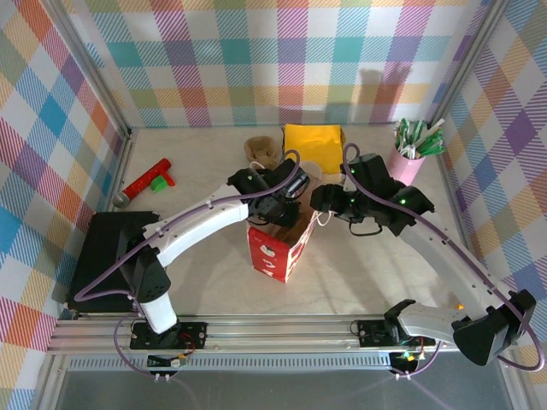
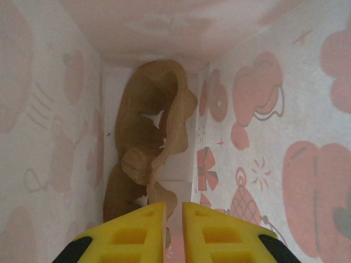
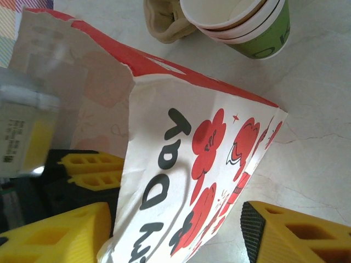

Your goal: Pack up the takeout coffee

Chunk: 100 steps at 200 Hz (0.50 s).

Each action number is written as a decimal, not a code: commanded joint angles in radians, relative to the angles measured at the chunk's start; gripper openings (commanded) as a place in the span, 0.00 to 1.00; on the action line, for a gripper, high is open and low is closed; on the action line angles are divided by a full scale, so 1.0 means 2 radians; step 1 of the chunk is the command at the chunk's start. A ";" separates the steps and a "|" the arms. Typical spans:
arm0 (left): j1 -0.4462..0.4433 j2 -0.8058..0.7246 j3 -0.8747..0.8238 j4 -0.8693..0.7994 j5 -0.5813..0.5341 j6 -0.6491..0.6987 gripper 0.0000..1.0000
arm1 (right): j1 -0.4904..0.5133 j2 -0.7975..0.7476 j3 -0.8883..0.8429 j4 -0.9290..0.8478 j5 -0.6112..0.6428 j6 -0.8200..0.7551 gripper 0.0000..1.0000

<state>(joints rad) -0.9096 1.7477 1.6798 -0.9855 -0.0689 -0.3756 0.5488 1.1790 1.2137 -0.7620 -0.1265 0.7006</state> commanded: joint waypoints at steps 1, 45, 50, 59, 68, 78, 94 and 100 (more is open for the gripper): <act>-0.005 0.007 -0.008 0.012 0.014 -0.003 0.15 | -0.002 0.003 -0.006 0.014 -0.012 0.008 0.64; -0.005 0.016 -0.019 0.020 0.022 -0.006 0.15 | -0.002 0.007 -0.010 0.017 -0.012 0.008 0.60; -0.005 0.016 -0.020 0.020 0.025 -0.007 0.15 | -0.002 0.008 -0.010 0.018 -0.012 0.008 0.60; -0.005 0.019 -0.021 0.022 0.027 -0.007 0.15 | -0.002 0.008 -0.010 0.019 -0.013 0.008 0.59; -0.005 0.020 -0.025 0.024 0.027 -0.008 0.15 | -0.002 0.009 -0.010 0.020 -0.014 0.008 0.58; -0.005 0.022 -0.028 0.026 0.027 -0.008 0.15 | -0.002 0.009 -0.011 0.020 -0.015 0.008 0.57; -0.005 0.023 -0.031 0.026 0.026 -0.009 0.14 | -0.002 0.008 -0.013 0.019 -0.015 0.007 0.56; -0.005 0.023 -0.033 0.027 0.025 -0.010 0.14 | -0.002 0.007 -0.013 0.020 -0.015 0.007 0.56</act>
<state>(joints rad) -0.9096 1.7802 1.6341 -0.9367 -0.0341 -0.3794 0.5488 1.1923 1.2030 -0.7399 -0.1436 0.7040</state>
